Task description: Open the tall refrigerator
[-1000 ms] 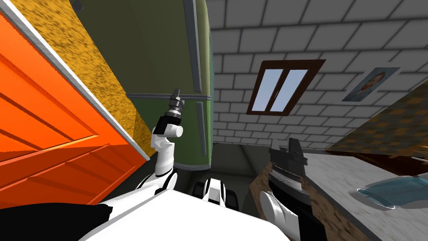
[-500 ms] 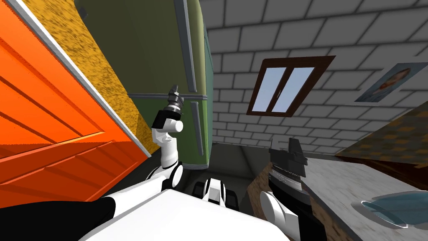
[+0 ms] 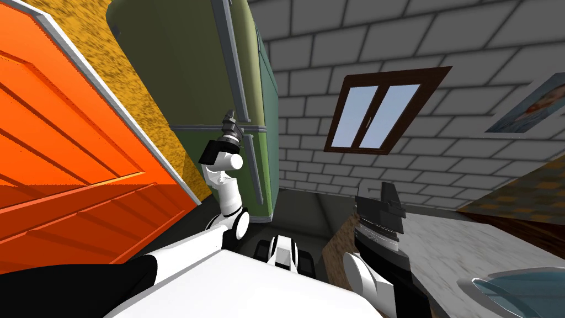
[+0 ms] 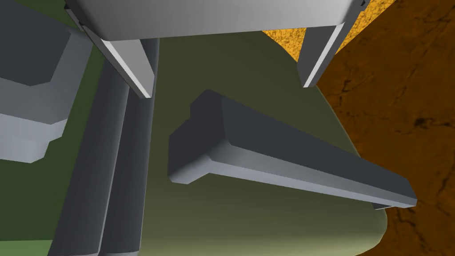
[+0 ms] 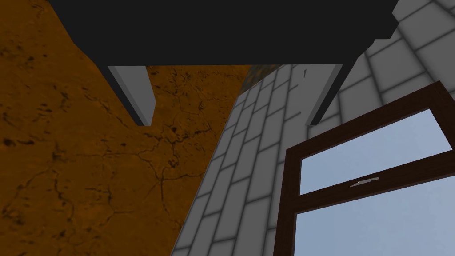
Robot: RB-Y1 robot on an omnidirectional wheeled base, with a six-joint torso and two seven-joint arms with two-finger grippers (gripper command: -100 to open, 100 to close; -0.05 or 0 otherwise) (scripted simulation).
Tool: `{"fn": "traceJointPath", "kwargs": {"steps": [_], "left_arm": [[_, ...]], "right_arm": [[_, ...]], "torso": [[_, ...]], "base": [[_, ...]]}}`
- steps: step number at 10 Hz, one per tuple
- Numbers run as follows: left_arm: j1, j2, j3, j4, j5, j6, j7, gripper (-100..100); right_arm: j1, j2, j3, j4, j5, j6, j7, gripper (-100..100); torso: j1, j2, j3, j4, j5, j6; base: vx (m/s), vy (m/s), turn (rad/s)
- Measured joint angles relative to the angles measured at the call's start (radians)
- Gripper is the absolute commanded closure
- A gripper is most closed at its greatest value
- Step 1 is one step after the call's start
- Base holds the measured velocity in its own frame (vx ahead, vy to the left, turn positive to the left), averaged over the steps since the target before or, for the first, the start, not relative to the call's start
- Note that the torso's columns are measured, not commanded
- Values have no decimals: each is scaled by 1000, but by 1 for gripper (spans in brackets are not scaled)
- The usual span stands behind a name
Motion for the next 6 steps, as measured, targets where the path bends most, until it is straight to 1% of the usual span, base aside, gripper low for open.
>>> {"fn": "traceJointPath", "kwargs": {"steps": [2,4,5,6], "left_arm": [[-28,-57,12,-2,-1,29,-2,-100],[-43,-108,18,0,-1,38,-4,-100],[-44,-110,18,0,-1,39,-4,-100],[-55,-106,22,-8,-2,55,-4,-100]], "right_arm": [[0,0,0,0,0,0,0,0],[0,0,0,0,0,0,0,0],[0,0,0,0,0,0,0,0],[0,0,0,0,0,0,0,0]], "torso": [[-3,0,0,-1,-1,1],[-5,-2,-1,-2,-1,2],[-4,-2,-1,-1,-1,1],[-3,-3,-2,-1,-1,0]], "base": [[4,-57,37],[-2,-27,8],[33,5,-3],[72,19,-3]]}}
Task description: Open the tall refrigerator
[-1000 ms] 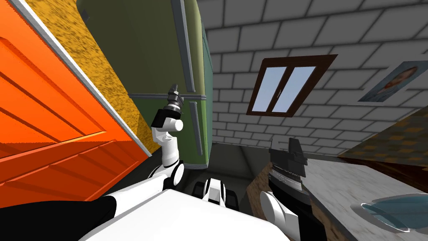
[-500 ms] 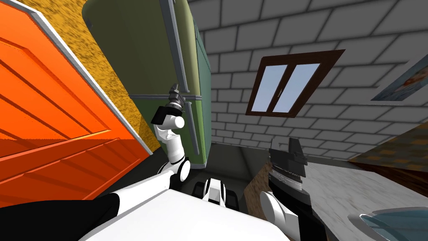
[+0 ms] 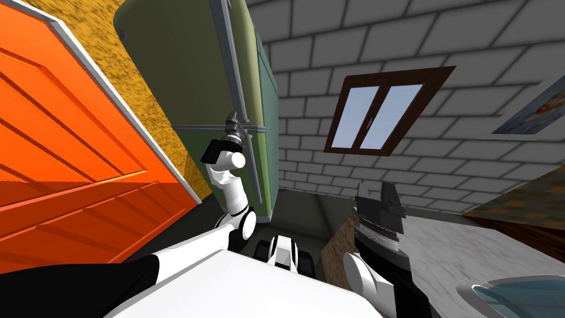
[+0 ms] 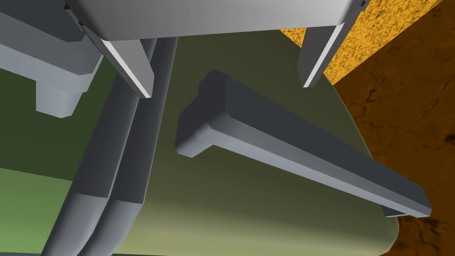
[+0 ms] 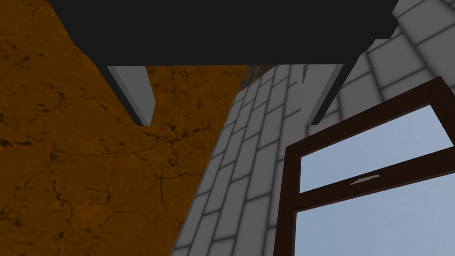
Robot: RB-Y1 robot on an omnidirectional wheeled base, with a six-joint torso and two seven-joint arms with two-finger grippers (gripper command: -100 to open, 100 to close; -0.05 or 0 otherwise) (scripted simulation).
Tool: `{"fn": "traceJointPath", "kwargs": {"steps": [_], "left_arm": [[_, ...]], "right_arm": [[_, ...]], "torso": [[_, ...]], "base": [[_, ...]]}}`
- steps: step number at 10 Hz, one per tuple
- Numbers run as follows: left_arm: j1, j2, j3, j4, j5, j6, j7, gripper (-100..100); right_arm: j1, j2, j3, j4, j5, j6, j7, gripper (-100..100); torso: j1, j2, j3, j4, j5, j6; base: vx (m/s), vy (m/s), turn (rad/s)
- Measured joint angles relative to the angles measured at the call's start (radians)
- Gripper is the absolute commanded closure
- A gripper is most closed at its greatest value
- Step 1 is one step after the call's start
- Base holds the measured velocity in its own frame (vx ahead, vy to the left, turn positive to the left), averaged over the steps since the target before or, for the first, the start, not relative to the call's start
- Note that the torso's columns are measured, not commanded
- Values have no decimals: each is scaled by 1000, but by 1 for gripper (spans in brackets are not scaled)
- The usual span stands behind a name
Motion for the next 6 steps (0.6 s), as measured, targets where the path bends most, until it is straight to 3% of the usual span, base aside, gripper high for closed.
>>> {"fn": "traceJointPath", "kwargs": {"steps": [4,5,6], "left_arm": [[-55,4,11,-26,-16,72,-6,-100],[-57,5,11,-28,-16,76,-7,100],[-41,6,8,-23,-10,57,-5,100]], "right_arm": [[0,0,0,0,0,0,0,0],[0,0,0,0,0,0,0,0],[0,0,0,0,0,0,0,0]], "torso": [[-1,0,-1,-1,0,0],[0,0,-1,-1,0,1],[-1,2,1,-2,1,1]], "base": [[49,13,1],[-46,-12,4],[-73,-18,9]]}}
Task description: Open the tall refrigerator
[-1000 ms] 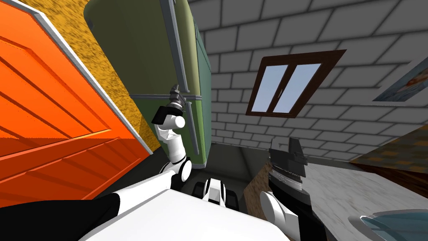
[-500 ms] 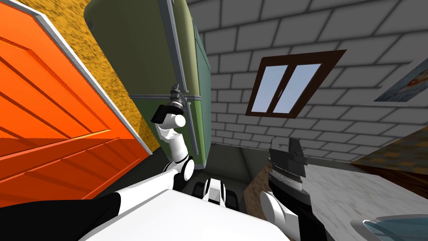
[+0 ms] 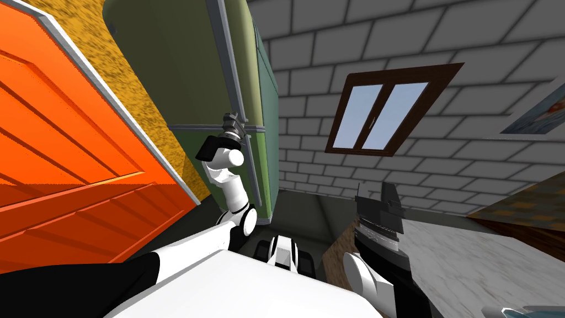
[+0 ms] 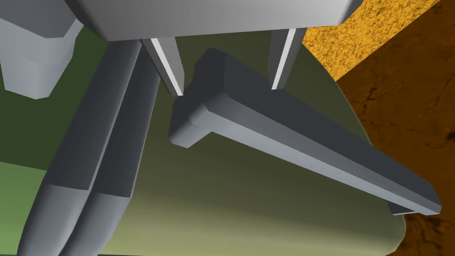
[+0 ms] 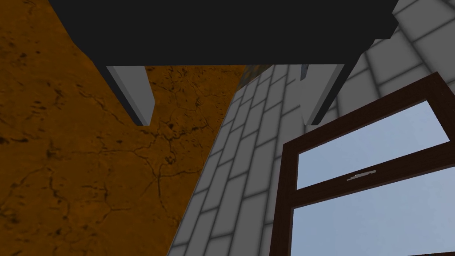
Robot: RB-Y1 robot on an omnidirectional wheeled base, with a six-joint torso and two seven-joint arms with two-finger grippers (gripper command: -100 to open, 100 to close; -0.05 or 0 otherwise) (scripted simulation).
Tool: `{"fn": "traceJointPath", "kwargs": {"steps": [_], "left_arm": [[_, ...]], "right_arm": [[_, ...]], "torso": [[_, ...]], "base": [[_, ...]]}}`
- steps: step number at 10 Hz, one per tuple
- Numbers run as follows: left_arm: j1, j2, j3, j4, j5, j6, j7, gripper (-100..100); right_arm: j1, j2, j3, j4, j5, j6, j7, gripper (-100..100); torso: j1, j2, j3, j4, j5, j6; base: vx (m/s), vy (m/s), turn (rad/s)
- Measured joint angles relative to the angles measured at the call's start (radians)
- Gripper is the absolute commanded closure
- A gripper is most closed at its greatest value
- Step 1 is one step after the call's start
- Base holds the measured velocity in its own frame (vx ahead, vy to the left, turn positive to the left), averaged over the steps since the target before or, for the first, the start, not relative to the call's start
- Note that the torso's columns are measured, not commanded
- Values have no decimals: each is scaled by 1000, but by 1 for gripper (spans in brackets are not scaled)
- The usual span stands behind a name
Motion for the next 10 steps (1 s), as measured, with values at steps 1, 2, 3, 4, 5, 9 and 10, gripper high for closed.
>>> {"fn": "traceJointPath", "kwargs": {"steps": [1,2,3,4,5,9,10], "left_arm": [[10,-3,-2,12,0,-24,1,100],[28,-7,-6,15,4,-41,3,100],[44,-13,-12,18,5,-58,3,100],[46,-14,-13,19,5,-62,3,-100],[43,7,-14,20,3,-60,3,-100],[37,113,-22,32,1,-54,-2,-100],[36,134,-24,35,2,-53,-3,-100]], "right_arm": [[0,0,0,0,0,0,0,0],[0,0,0,0,0,0,0,0],[0,0,0,0,0,0,0,0],[0,0,0,0,0,0,0,0],[0,0,0,0,0,0,0,0],[0,0,0,0,0,0,0,0],[0,0,0,0,0,0,0,0]], "torso": [[-1,0,2,0,0,1],[-2,0,1,0,-1,1],[-2,-1,-1,1,-2,0],[-1,-3,-2,2,-2,-1],[0,-2,-1,2,-1,-1],[-1,2,1,4,-2,-1],[-1,2,1,4,-2,-1]], "base": [[-75,-24,1],[-76,-16,-2],[-37,-5,-3],[-10,2,-1],[-6,9,-1],[-5,18,-1],[-18,29,-2]]}}
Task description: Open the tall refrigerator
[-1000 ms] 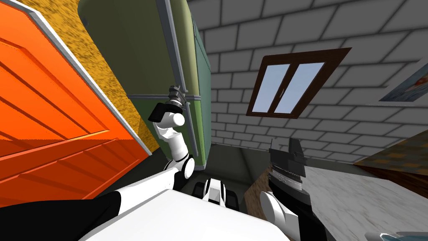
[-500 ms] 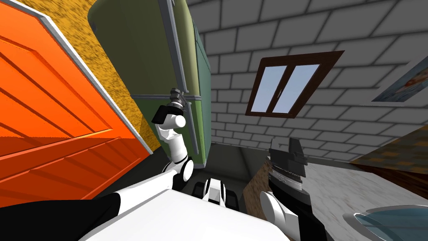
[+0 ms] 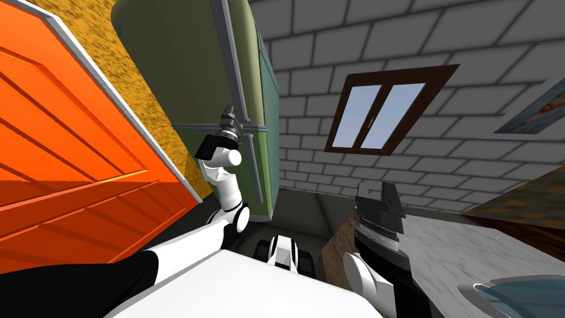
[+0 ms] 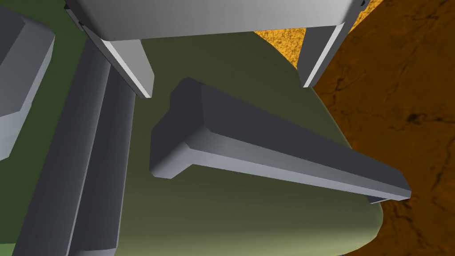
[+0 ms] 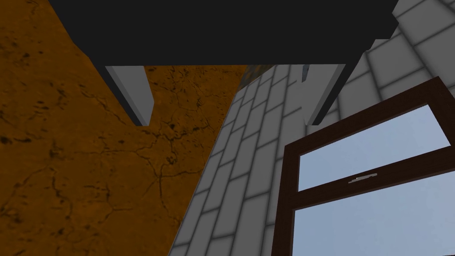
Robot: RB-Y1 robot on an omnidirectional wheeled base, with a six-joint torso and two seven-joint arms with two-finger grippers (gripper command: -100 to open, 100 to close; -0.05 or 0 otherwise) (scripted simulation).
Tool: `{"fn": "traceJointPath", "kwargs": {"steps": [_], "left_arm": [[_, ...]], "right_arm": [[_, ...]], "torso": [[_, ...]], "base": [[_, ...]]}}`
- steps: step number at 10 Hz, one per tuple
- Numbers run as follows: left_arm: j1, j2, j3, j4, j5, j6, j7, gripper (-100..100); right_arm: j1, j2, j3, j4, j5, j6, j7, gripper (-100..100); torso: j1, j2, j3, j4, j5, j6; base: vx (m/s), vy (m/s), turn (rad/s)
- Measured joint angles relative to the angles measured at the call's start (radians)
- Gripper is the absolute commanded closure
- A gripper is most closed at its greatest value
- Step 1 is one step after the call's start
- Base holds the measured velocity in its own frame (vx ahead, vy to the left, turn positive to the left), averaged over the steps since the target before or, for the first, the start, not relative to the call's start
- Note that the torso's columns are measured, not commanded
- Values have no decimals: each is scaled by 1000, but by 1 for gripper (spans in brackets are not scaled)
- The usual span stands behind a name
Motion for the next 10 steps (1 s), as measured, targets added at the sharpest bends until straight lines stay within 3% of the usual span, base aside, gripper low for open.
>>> {"fn": "traceJointPath", "kwargs": {"steps": [2,5,7,10], "left_arm": [[-6,28,-18,17,4,15,-9,-100],[-46,17,-64,60,-2,70,-38,-100],[-58,-11,-86,83,-1,87,-53,-100],[-85,-8,-80,76,-4,121,-55,-100]], "right_arm": [[0,0,0,0,0,0,0,0],[0,0,0,0,0,0,0,0],[0,0,0,0,0,0,0,0],[0,0,0,0,0,0,0,0]], "torso": [[3,1,0,0,1,0],[1,-1,-1,0,0,0],[-3,-2,-1,-1,-1,0],[-1,-5,-3,-2,0,0]], "base": [[-59,101,-7],[-59,122,-6],[-28,58,-4],[66,16,-3]]}}
